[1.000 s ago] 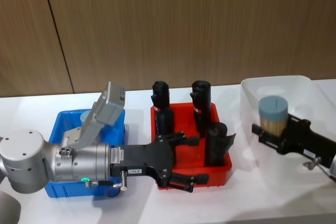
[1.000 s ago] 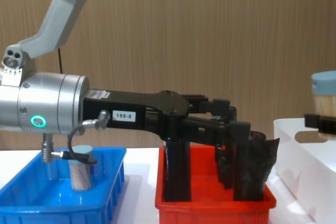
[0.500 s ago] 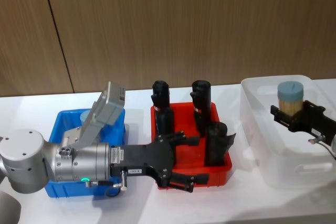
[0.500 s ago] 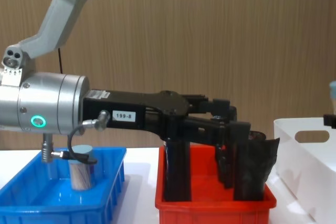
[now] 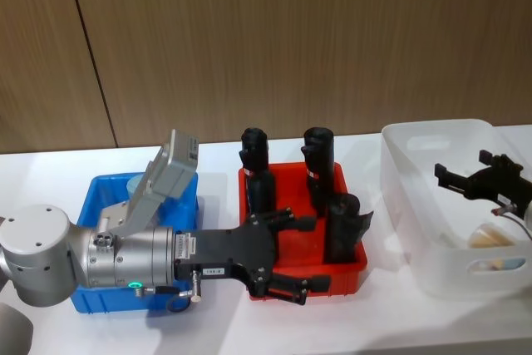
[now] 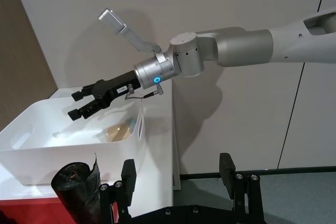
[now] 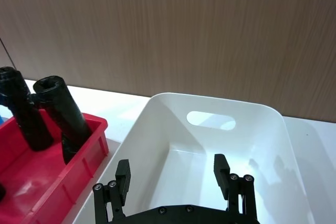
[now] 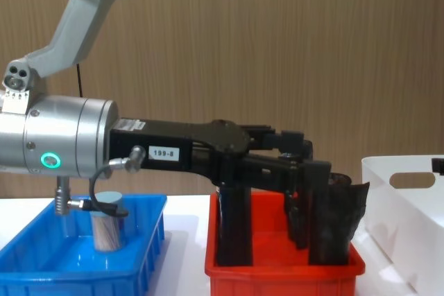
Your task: Pick the cotton swabs from the blue box and place them into the white box.
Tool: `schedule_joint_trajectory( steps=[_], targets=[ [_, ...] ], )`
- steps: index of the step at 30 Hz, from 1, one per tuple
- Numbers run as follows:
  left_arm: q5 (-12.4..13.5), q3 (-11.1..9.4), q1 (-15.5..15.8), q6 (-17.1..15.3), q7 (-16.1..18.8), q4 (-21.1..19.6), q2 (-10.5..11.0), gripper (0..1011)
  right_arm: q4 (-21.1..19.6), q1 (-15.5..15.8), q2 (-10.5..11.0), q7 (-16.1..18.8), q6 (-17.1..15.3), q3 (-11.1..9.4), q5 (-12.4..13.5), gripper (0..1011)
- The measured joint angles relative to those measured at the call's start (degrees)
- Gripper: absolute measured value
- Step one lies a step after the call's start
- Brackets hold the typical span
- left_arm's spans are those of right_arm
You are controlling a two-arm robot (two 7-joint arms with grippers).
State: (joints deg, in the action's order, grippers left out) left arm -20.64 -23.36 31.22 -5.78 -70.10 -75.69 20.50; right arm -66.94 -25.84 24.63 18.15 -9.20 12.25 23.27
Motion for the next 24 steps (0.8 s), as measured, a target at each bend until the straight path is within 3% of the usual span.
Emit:
schedule_joint_trajectory(
  steps=[5, 12, 24],
  targets=[
    [0.0, 0.0, -0.1, 0.0, 0.3, -0.1, 0.0, 1004, 0.1, -0.1, 0.0, -0.1, 0.0, 0.0, -0.1, 1001],
    [0.4, -0.1, -0.9, 0.2, 3.3, -0.9, 0.1, 1004, -2.1, 1.6, -0.4, -1.0, 0.4, 0.0, -0.5, 1001],
    [1.6, -0.5, -3.2, 0.9, 12.4, -3.1, 0.3, 1004, -10.0, 7.7, -1.6, -4.2, 2.1, 0.2, -2.0, 1001]
  ],
)
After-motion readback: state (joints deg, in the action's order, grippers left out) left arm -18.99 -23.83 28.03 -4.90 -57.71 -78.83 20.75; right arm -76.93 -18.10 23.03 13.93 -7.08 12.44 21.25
